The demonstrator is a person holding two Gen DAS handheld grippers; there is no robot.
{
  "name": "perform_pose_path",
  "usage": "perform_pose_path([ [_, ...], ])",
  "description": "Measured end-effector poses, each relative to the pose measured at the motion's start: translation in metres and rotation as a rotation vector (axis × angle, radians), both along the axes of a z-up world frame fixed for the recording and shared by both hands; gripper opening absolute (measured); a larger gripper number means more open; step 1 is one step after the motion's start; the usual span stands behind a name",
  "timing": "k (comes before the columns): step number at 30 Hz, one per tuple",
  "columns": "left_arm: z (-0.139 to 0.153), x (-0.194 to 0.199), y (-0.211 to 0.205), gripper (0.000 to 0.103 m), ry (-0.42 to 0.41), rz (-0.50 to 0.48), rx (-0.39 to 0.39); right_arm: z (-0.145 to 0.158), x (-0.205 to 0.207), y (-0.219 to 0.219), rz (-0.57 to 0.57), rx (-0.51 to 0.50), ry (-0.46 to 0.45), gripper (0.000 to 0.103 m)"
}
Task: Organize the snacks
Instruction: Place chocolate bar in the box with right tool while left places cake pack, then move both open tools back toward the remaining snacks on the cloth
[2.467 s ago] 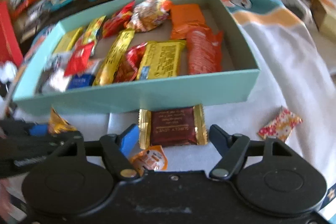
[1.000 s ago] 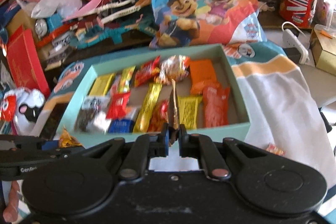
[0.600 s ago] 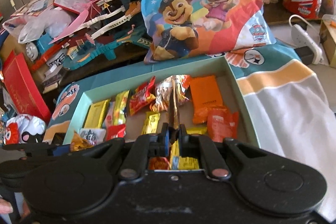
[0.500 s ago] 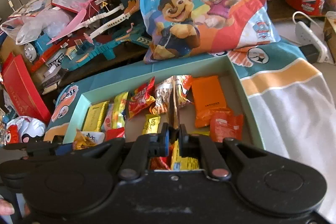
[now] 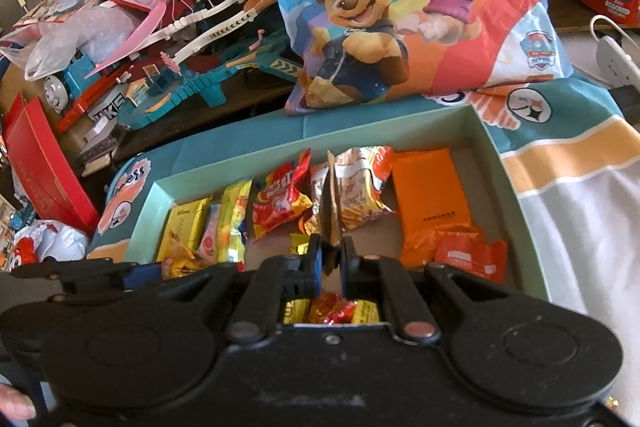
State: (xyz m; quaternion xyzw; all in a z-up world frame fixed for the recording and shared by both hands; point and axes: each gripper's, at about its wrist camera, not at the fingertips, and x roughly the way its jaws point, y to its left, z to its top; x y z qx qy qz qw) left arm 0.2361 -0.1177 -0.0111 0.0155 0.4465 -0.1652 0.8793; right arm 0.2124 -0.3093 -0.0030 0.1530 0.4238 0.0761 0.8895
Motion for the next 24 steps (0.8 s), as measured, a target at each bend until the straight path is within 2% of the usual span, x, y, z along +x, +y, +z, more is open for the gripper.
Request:
perform_pose_path([
  [2, -0.001, 0.004, -0.002, 0.029, -0.003, -0.001, 0.006, -0.001, 0.004, 0.001, 0.005, 0.002, 0.003, 0.01],
  [4, -0.001, 0.008, -0.005, 0.032, -0.013, 0.005, 0.017, -0.001, 0.007, 0.001, 0.006, 0.0, 0.002, 0.018],
  [5, -0.001, 0.01, -0.006, 0.045, -0.023, 0.016, 0.026, -0.001, 0.008, 0.001, -0.002, -0.007, -0.002, 0.038],
  [6, -0.001, 0.012, -0.006, 0.07, -0.03, 0.033, 0.037, -0.001, 0.009, -0.001, -0.016, -0.011, -0.007, 0.053],
  [7, -0.001, 0.012, -0.005, 0.08, -0.04, 0.049, 0.044, 0.0, 0.008, -0.003, -0.037, -0.013, -0.016, 0.079],
  [8, -0.001, 0.011, -0.004, 0.093, -0.053, 0.064, 0.052, 0.001, 0.006, -0.005, -0.055, -0.013, -0.033, 0.094],
  [9, -0.001, 0.011, -0.004, 0.1, -0.061, 0.075, 0.061, 0.002, 0.004, -0.007, -0.067, -0.013, -0.046, 0.097],
  [11, -0.003, 0.009, -0.003, 0.103, -0.058, 0.084, 0.077, 0.003, 0.001, -0.009, -0.077, -0.018, -0.053, 0.103],
  [17, -0.009, 0.0, 0.0, 0.103, -0.016, 0.093, 0.074, -0.001, -0.01, -0.011, -0.084, -0.038, -0.035, 0.103],
  [24, 0.0, -0.023, 0.002, 0.103, -0.014, 0.089, 0.065, 0.007, -0.036, -0.011, -0.07, -0.063, -0.03, 0.103],
])
